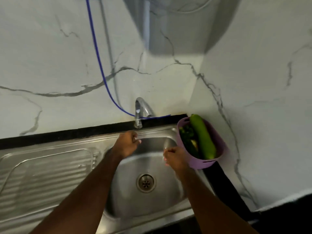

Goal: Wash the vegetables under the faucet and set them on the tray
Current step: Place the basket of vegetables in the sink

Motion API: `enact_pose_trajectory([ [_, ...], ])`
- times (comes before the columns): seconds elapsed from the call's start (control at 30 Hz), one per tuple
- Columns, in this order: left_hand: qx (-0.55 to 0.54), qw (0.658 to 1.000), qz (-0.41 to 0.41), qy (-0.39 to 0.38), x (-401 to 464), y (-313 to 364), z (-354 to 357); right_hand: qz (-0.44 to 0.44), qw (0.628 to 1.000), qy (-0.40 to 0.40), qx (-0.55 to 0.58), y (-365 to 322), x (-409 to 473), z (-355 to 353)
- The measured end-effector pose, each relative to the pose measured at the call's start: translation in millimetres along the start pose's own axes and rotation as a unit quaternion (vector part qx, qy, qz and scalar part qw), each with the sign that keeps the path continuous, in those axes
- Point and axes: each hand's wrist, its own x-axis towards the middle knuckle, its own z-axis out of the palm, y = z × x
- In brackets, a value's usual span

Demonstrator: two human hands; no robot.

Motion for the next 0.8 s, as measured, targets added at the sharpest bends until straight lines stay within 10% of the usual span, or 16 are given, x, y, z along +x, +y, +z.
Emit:
enact_pose_trajectory([
  [0.37, -0.065, 0.992, 0.001, -0.106, 51.5, 96.5, 97.3, 0.05, 0.969, 0.215, 0.114, 47.4, -27.1, -110.8],
  [0.8, -0.165, 0.967, -0.071, -0.18, 174.9, 96.8, 181.9, 0.077, 0.966, 0.212, 0.124, 77.7, 1.5, -115.0],
])
